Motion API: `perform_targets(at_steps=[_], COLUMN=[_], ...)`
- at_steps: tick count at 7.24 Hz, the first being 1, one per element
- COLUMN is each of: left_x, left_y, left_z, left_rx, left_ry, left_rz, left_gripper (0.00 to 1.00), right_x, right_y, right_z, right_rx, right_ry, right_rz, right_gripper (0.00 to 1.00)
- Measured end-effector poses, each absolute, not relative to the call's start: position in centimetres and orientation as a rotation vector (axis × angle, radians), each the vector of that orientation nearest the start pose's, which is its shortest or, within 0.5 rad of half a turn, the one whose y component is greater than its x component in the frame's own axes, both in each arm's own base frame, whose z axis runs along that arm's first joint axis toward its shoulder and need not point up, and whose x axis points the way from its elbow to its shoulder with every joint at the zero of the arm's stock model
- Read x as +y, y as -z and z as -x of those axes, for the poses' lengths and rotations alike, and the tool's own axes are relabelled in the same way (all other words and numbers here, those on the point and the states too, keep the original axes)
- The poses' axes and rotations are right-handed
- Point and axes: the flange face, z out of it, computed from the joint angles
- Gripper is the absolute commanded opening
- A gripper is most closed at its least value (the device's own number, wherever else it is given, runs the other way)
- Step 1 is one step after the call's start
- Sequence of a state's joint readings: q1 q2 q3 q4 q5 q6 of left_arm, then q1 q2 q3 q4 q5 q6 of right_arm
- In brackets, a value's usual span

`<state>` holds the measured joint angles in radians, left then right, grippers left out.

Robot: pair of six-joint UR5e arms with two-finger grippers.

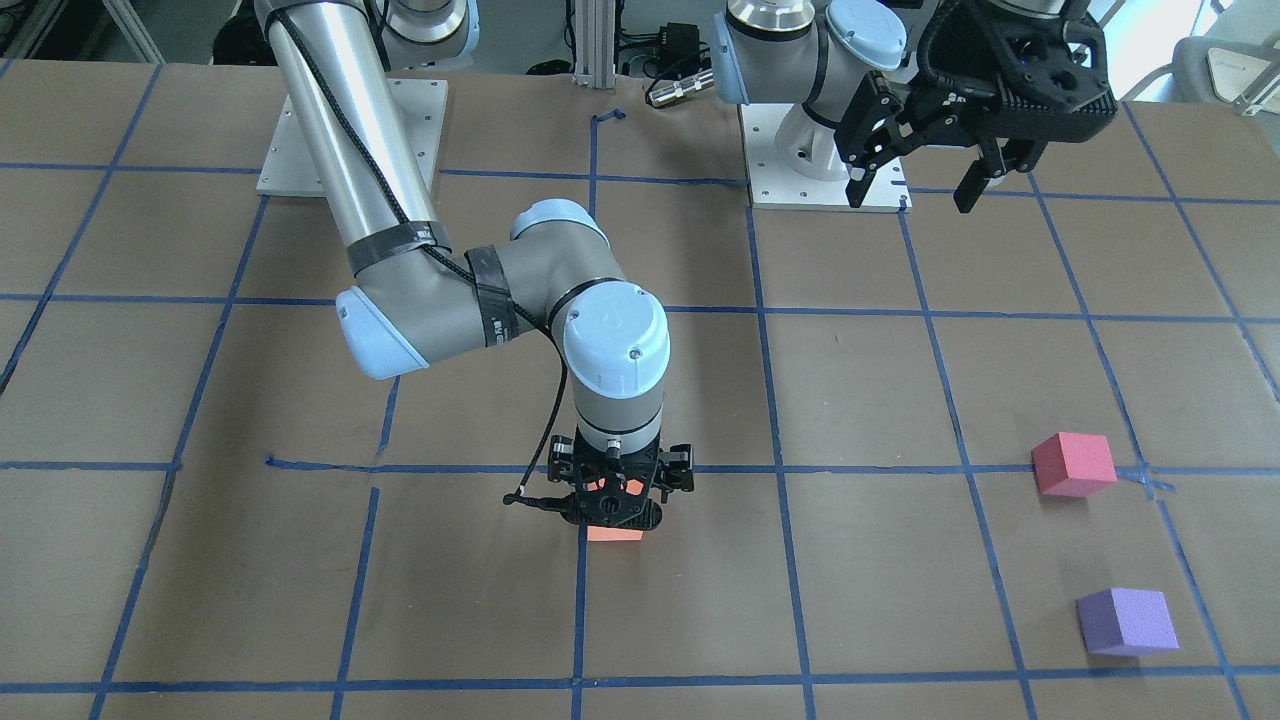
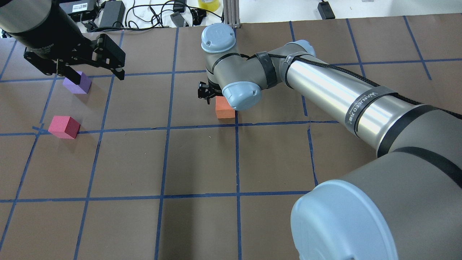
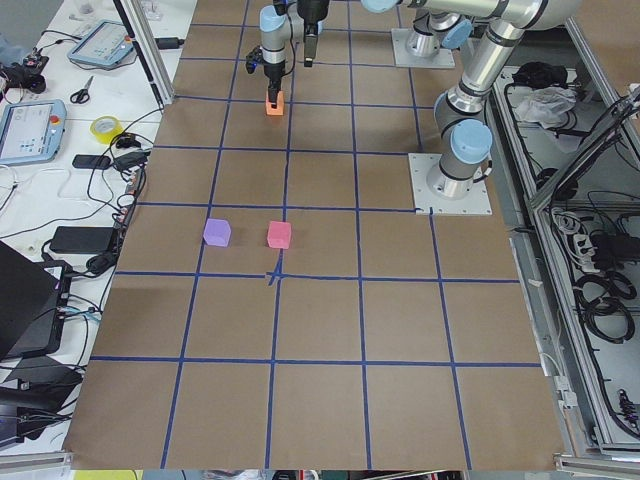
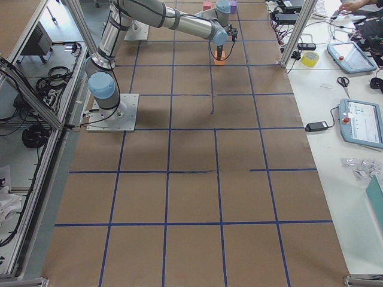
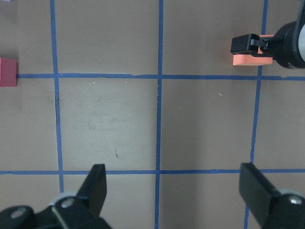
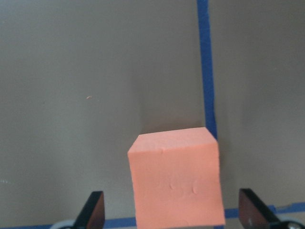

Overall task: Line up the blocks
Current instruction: 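Lower the orange block onto the table and open the right gripper, then raise the right gripper away while moving the left gripper toward the orange block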

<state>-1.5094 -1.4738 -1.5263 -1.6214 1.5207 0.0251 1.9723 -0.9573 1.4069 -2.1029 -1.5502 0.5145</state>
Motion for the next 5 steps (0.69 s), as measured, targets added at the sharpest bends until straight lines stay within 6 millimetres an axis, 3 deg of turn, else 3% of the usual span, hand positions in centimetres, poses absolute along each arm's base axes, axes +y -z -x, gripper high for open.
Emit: perform_targets(at_steps=[2,5], left_x=[-46.3,-46.4], left_y=[-55.1,-55.0], left_z=[11.0,11.1], left_rx=[3.183,3.188], left_ry=[0.148,0.147], left_rz=[0.053,0.039], left_gripper=[1.00,1.00], right_x=[-59.6,-57.8], right_y=[-32.3,-42.5], right_z=[-35.6,-24.8], right_rx=[3.076,3.069], right_ry=[0.105,0.066], right_rz=[-0.195,-0.114], right_gripper=[1.00,1.00])
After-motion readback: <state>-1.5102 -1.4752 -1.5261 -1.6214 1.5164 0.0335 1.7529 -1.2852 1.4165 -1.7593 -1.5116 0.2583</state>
